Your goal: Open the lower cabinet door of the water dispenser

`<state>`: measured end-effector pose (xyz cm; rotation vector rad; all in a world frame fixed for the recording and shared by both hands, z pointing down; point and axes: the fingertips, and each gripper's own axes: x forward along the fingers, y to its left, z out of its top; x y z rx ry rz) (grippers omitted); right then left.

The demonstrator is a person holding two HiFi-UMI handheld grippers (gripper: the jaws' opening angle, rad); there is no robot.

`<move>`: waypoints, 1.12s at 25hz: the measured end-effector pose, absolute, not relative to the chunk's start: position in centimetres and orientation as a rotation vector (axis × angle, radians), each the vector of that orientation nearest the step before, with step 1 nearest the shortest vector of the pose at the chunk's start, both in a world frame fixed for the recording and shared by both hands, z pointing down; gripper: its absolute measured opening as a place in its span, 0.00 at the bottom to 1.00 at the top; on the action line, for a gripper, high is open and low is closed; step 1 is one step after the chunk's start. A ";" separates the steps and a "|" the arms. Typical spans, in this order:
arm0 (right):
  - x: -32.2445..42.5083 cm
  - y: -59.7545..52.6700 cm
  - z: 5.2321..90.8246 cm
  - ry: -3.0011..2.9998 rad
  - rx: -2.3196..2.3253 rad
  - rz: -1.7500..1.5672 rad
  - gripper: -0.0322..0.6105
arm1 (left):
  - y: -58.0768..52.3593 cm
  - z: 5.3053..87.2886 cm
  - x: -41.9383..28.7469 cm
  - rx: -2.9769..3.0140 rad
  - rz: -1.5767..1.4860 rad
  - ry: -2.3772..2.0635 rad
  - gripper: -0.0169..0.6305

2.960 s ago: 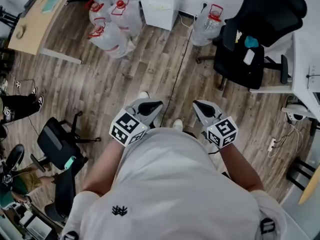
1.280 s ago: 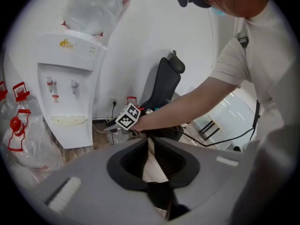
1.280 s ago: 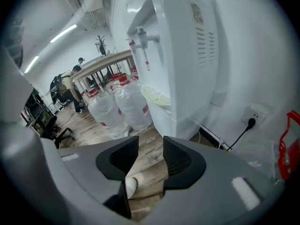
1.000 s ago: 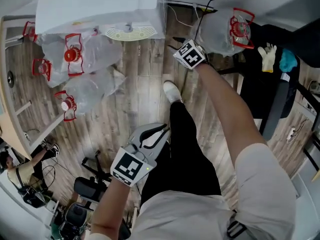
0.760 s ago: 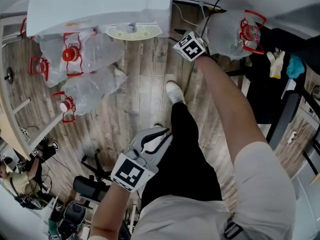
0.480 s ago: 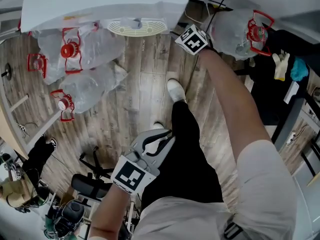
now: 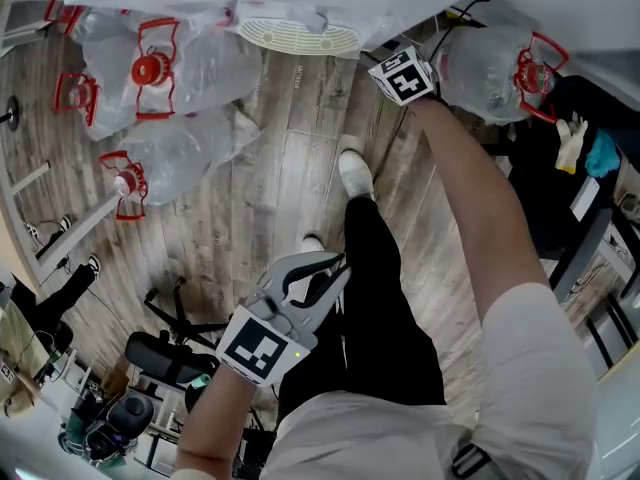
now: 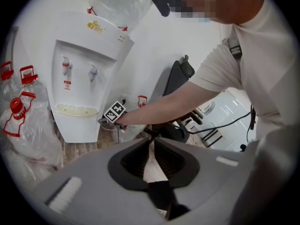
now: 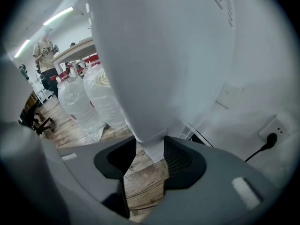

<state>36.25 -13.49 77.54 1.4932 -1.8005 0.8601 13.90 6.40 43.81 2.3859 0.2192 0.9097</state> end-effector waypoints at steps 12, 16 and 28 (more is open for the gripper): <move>32.3 -10.9 78.0 -1.791 1.415 0.893 0.32 | 6.2 42.7 11.4 2.404 0.828 0.138 0.12; 30.7 -9.9 78.0 -1.783 1.385 0.898 0.32 | 6.6 42.2 10.0 2.414 0.811 0.109 0.12; 22.0 -7.6 77.8 -1.819 1.224 0.876 0.30 | 6.7 40.9 4.9 2.419 0.740 -0.015 0.12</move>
